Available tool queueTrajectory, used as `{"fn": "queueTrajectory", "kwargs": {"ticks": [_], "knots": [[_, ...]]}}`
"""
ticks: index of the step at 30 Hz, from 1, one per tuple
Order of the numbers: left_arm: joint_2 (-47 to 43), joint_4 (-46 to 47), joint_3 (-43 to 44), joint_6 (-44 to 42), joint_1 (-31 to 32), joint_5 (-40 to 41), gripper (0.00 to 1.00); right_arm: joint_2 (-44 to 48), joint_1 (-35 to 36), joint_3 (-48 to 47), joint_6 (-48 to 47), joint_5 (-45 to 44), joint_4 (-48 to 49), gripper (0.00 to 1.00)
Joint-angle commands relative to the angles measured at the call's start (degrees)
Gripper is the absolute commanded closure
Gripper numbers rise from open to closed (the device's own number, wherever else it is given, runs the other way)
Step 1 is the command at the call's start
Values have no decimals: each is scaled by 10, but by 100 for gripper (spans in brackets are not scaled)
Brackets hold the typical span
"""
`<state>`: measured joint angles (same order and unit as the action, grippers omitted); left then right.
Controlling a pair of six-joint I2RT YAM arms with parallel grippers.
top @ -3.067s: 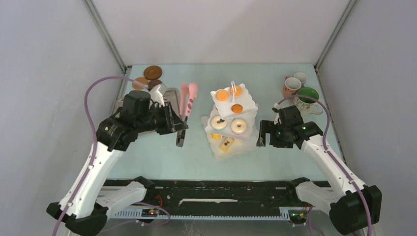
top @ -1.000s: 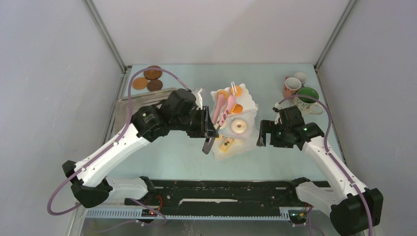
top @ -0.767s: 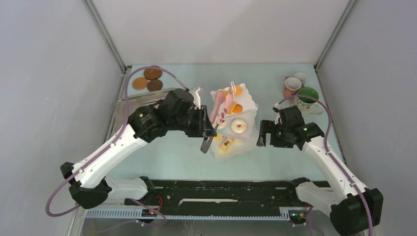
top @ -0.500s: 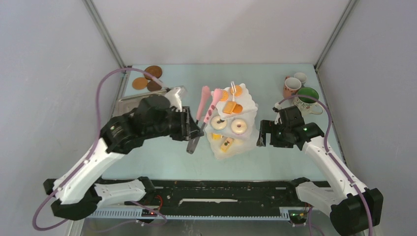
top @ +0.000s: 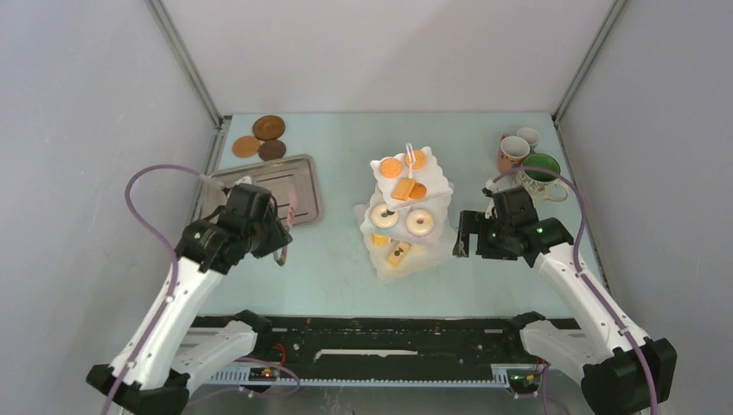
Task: Serve the afternoon tea
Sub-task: Place the clamp on the tray.
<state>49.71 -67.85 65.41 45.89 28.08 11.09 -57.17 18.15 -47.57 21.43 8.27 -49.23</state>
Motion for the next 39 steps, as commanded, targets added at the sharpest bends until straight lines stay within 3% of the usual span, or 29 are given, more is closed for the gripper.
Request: {"fn": "queueTrajectory", "kwargs": {"ticks": [1, 5, 11, 15, 21, 24, 28, 33, 35, 36, 39], "knots": [[43, 118, -40, 50, -90, 53, 61, 16, 1, -37, 9, -34, -20, 0], [124, 237, -90, 55, -148, 59, 61, 42, -1, -72, 16, -80, -64, 0], [266, 329, -92, 74, -199, 39, 66, 87, -27, -95, 25, -112, -106, 0], [346, 334, -54, 53, -203, 66, 68, 71, -56, -98, 26, -119, -113, 0], [434, 321, -4, 36, -226, 52, 58, 27, -86, -131, 19, -109, -105, 0], [442, 336, -21, 40, -238, 34, 47, 10, -89, -148, 12, -105, -107, 0], [436, 339, -38, 34, -245, 26, 41, 12, -89, -150, 13, -101, -112, 0], [368, 335, -48, 21, -248, 20, 30, 34, -89, -142, 5, -90, -111, 0], [337, 366, -48, 1, -258, -20, 22, 44, -88, -142, 3, -81, -113, 0], [327, 389, -47, -3, -266, -44, 13, 49, -89, -141, 4, -69, -114, 0], [317, 466, -40, 2, -279, -81, 11, 65, -88, -132, 0, -71, -111, 0]]}}
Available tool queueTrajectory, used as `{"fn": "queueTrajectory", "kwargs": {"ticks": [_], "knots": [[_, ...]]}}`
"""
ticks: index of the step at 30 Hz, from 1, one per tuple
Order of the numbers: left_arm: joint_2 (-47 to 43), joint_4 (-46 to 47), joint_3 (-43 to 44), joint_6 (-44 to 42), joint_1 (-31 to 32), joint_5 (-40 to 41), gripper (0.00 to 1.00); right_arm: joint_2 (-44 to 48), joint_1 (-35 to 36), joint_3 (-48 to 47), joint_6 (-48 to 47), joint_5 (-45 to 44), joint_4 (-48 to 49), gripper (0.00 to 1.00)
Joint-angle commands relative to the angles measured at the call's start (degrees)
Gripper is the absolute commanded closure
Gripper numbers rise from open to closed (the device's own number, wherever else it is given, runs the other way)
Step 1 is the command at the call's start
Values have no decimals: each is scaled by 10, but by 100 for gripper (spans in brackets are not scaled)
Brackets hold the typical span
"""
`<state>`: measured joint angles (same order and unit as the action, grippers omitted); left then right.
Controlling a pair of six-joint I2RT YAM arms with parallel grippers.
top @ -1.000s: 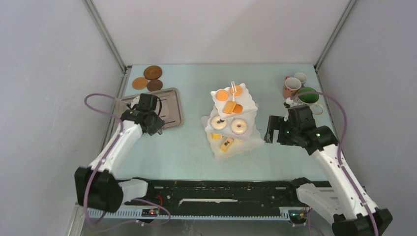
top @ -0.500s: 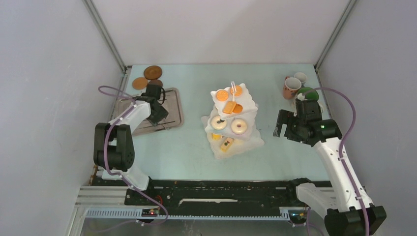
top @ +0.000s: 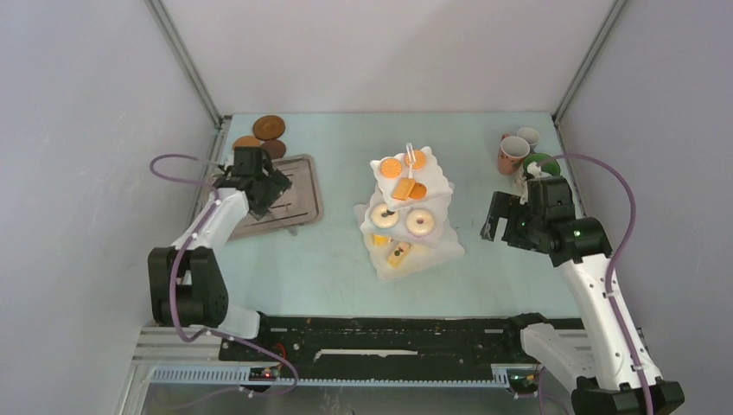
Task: Serve the afternoon tea
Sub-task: Place the clamp on the tray, then move the coaster to the center of the board.
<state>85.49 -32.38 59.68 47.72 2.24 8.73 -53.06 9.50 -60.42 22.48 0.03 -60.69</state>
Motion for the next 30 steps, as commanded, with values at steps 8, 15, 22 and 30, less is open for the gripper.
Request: {"fn": "queueTrajectory", "kwargs": {"ticks": [8, 15, 22, 30], "knots": [[117, 242, 159, 24, -83, -77, 24, 3, -44, 2, 25, 20, -1, 0], [294, 291, 328, 39, -86, -83, 29, -41, -62, 4, 79, 1, 11, 0], [420, 207, 447, 162, -85, -36, 29, -67, -70, -1, 102, 1, 31, 3], [491, 105, 536, 265, -63, 25, 28, -83, -78, -16, 104, 0, 33, 4]]}}
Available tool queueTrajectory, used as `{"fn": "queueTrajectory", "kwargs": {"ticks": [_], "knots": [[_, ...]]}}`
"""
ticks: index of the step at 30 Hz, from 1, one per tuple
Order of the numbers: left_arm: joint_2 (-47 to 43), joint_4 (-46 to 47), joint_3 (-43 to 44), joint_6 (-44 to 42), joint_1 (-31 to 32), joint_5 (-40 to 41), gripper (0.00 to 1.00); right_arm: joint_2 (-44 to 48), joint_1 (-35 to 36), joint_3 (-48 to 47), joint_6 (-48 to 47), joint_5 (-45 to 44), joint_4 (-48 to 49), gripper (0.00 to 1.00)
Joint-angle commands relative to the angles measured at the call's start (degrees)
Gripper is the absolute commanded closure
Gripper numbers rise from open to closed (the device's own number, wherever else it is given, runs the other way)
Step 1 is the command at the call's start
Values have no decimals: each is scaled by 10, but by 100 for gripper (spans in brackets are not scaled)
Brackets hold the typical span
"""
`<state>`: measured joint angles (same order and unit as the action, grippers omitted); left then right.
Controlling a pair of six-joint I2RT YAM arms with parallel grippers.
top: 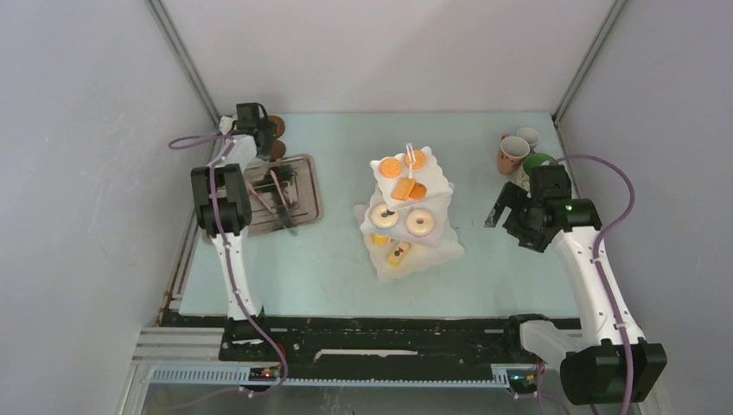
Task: Serve the afternoon tea
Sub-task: Move the coaster to the center of the board.
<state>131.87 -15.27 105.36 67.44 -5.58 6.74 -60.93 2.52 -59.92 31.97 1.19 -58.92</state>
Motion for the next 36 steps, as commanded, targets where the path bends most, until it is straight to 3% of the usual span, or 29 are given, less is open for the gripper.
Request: {"fn": "queueTrajectory", "kwargs": {"ticks": [1, 11, 15, 22, 24, 29, 32, 36], "knots": [[41, -90, 100, 81, 18, 47, 28, -7, -10, -25, 7, -12, 13, 4], [99, -164, 142, 198, 38, 27, 27, -23, -32, -48, -14, -12, 4, 4], [102, -111, 110, 243, 50, -3, 27, -26, -41, -52, -23, -12, 3, 4], [129, -89, 155, 261, 102, -38, 27, -36, -52, -52, -36, 3, 14, 4], [121, -50, 169, 193, 104, -26, 27, -39, -55, -52, -39, 5, 16, 4], [104, -145, 303, -102, 81, 67, 16, -54, -59, -51, -46, 17, 21, 4], [50, -94, 226, -246, 59, 47, 15, -59, -59, -51, -45, 18, 13, 3], [21, -94, 177, -288, -4, -15, 16, -57, -59, -48, -45, 26, 7, 4]]}}
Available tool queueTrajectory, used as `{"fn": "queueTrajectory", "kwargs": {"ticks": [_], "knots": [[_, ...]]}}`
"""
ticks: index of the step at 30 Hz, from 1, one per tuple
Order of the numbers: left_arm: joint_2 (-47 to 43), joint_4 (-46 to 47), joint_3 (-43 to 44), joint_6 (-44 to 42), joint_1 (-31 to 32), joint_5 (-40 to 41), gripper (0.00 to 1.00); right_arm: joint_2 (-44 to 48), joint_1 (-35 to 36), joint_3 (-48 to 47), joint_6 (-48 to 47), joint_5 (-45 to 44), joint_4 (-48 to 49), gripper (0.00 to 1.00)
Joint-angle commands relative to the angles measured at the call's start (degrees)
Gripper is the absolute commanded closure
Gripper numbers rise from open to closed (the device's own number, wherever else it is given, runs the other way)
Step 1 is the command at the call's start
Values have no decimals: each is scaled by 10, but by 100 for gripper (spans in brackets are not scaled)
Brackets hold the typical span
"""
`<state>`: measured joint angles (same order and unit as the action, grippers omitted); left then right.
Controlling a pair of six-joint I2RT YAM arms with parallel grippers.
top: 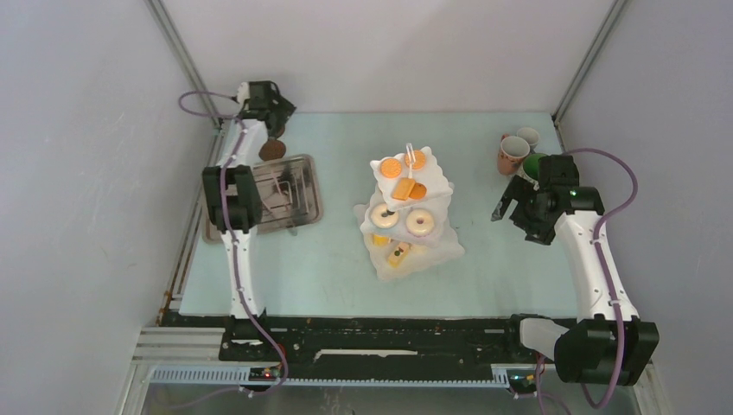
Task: Serve the afternoon tea
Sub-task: Move the coaster to the center of the board.
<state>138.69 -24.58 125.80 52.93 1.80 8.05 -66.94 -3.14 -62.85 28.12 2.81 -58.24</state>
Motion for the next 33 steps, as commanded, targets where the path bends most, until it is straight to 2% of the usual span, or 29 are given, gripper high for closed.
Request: {"fn": "queueTrajectory", "kwargs": {"ticks": [1, 4, 8, 11, 15, 20, 24, 27, 33], "knots": [[-44, -9, -23, -156, -89, -38, 16, 5, -2, -16, -6, 14, 2, 4], [-26, -49, 3, -180, -116, -52, 19, 1, -2, -14, 1, 28, 8, 4], [-16, -60, -4, -166, -135, -63, 21, -1, -2, -14, 4, 29, 13, 4], [-4, -54, -16, -115, -144, -76, 21, 1, -3, -14, 9, 29, 21, 4], [6, -32, -58, 2, -149, -122, 22, 0, -4, -14, 18, 34, 31, 4], [-28, 39, -170, 96, -149, -85, 22, -1, -4, -14, 29, 37, 33, 4], [-31, 75, -199, 127, -147, -44, 19, 5, -4, -14, 35, 32, 30, 4], [-3, 89, -169, 125, -142, -66, 20, 10, -3, -14, 39, 30, 24, 4], [37, -7, -57, 83, -112, -19, 21, 19, 1, -14, 50, 22, 15, 5]]}}
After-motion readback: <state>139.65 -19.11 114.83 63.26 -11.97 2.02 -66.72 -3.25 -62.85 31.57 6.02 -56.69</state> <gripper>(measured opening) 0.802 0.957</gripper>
